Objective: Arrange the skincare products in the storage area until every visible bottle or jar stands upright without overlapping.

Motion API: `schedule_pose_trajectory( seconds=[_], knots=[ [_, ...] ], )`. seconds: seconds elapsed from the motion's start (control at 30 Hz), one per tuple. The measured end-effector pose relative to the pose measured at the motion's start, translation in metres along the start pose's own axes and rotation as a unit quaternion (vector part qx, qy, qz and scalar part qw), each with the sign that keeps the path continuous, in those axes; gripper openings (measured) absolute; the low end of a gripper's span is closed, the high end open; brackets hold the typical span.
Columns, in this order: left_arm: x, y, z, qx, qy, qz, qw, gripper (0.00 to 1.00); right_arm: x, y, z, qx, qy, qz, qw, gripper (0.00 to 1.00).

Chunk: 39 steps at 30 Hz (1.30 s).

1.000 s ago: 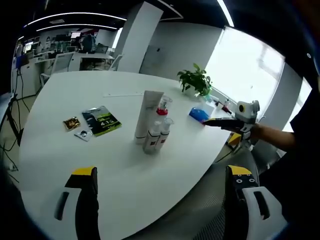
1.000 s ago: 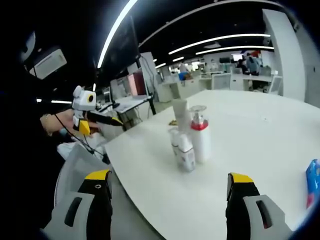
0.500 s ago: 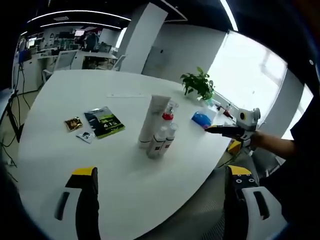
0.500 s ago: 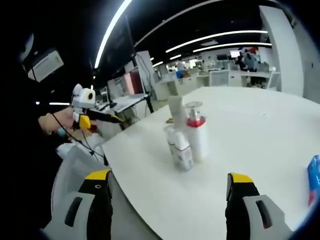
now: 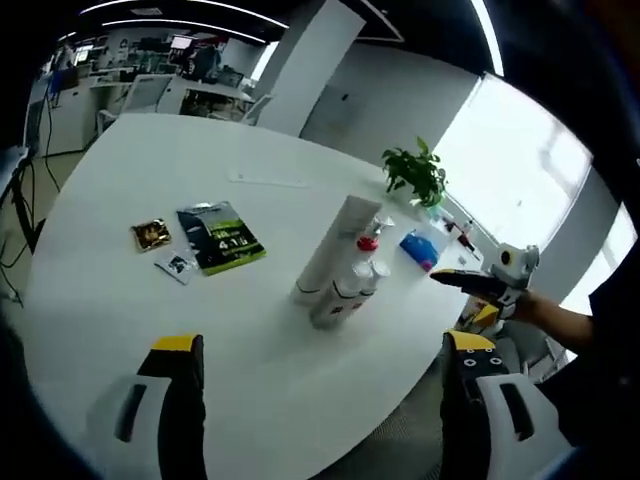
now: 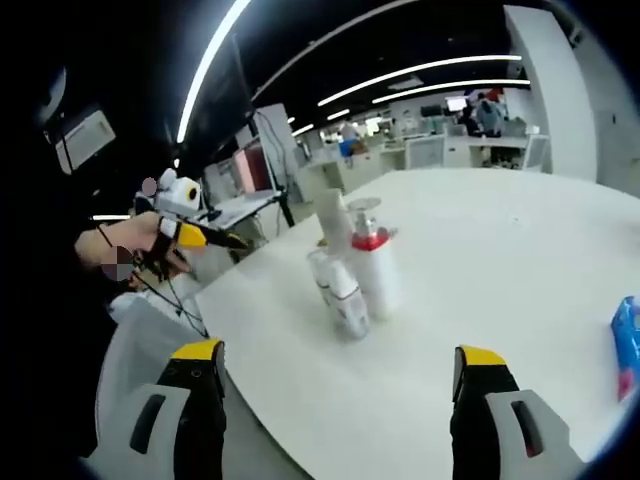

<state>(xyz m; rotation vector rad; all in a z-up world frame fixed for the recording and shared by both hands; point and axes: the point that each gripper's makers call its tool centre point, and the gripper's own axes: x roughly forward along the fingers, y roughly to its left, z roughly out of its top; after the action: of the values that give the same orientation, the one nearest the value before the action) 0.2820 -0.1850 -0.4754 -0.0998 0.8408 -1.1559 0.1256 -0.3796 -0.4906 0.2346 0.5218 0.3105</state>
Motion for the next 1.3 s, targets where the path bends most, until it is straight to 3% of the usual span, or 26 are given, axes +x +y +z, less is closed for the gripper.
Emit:
schedule_pose_trajectory(
  seconds=[0.27, 0.8, 1.3],
  knots=[
    [0.021, 0.018, 0.011, -0.038, -0.001, 0.009, 0.9992, 0.86, -0.003, -0.008, -0.007, 0.016, 0.002, -0.007, 0.9998, 0.96],
    [0.061, 0.053, 0.035, -0.056, 0.015, 0.023, 0.998, 0.81, 0.003, -0.015, -0.009, 0.039, -0.004, -0.011, 0.9991, 0.96],
    [0.09, 0.08, 0.041, -0.059, 0.043, 0.046, 0.9963, 0.71, 0.004, -0.023, -0.012, 0.048, 0.001, -0.017, 0.9987, 0.96]
  ],
)
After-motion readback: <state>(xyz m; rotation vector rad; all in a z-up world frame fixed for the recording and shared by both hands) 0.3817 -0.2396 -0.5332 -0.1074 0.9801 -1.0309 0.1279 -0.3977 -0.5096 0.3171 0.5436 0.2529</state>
